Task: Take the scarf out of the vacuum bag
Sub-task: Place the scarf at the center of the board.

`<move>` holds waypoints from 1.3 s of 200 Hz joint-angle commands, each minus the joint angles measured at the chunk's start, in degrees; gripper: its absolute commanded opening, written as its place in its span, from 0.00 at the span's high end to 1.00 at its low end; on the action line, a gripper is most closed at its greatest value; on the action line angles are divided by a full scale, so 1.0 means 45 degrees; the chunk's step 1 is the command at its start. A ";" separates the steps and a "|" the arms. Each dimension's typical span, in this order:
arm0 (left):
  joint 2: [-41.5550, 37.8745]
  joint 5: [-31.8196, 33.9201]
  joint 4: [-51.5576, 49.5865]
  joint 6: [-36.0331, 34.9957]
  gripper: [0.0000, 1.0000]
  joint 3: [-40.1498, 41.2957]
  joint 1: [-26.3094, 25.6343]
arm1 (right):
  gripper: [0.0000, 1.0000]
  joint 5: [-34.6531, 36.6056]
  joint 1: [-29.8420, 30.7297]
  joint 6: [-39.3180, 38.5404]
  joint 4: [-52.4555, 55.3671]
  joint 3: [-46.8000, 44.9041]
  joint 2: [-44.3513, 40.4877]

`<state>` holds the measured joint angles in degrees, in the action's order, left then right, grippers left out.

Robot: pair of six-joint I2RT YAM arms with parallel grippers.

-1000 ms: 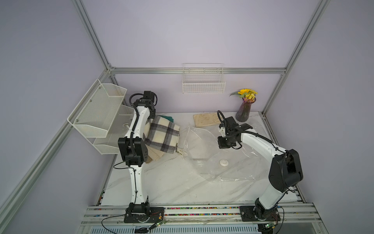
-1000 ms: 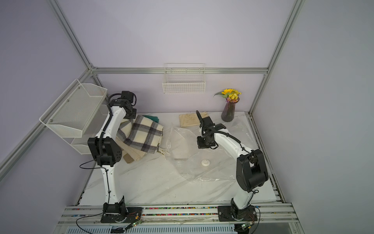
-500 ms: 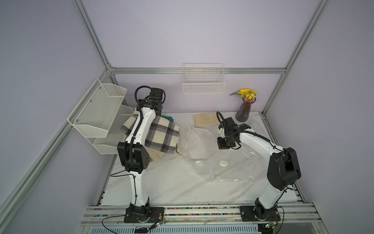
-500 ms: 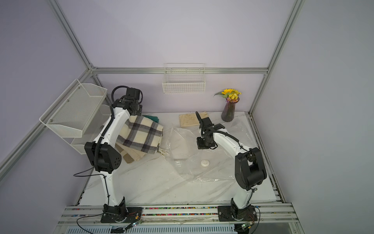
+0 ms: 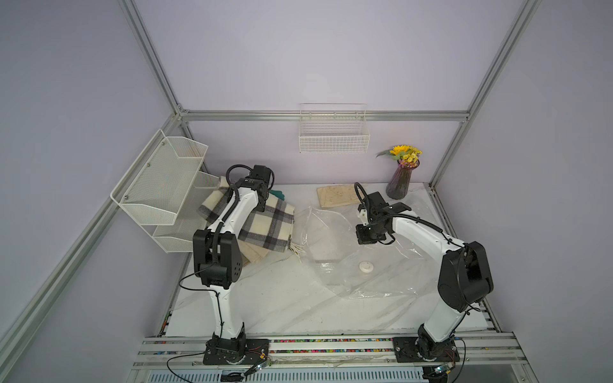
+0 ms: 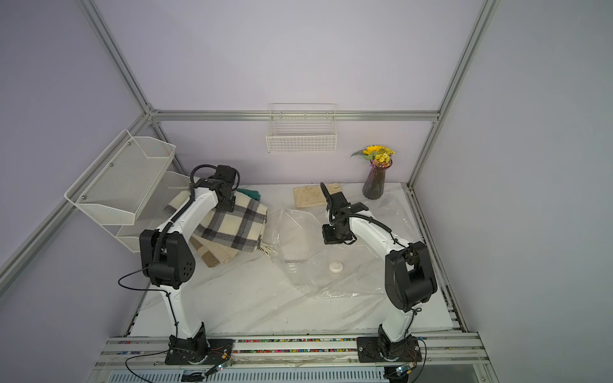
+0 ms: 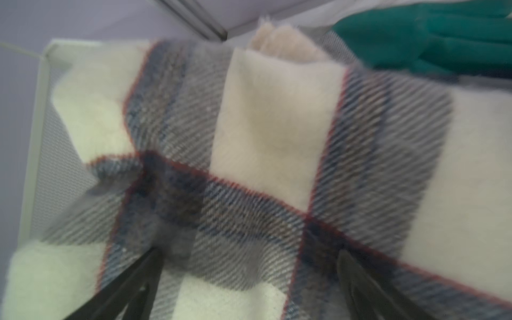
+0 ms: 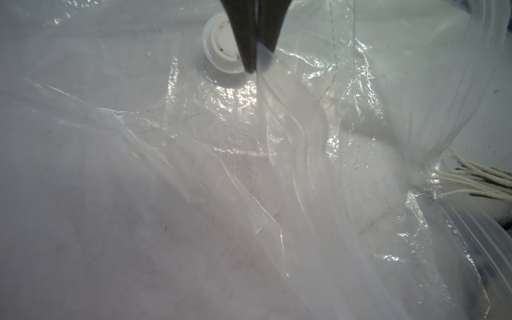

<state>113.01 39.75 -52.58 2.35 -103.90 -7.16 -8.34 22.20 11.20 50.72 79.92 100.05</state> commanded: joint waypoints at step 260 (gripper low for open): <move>0.0121 -0.1987 -0.0766 0.1786 0.82 -0.1305 0.1598 | 1.00 0.0183 0.0176 -0.0185 -0.0070 -0.0231 -0.0164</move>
<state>115.72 25.61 -55.96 13.67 -105.08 2.94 -7.35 22.61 11.22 50.54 79.15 100.03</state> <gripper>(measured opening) 0.184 0.050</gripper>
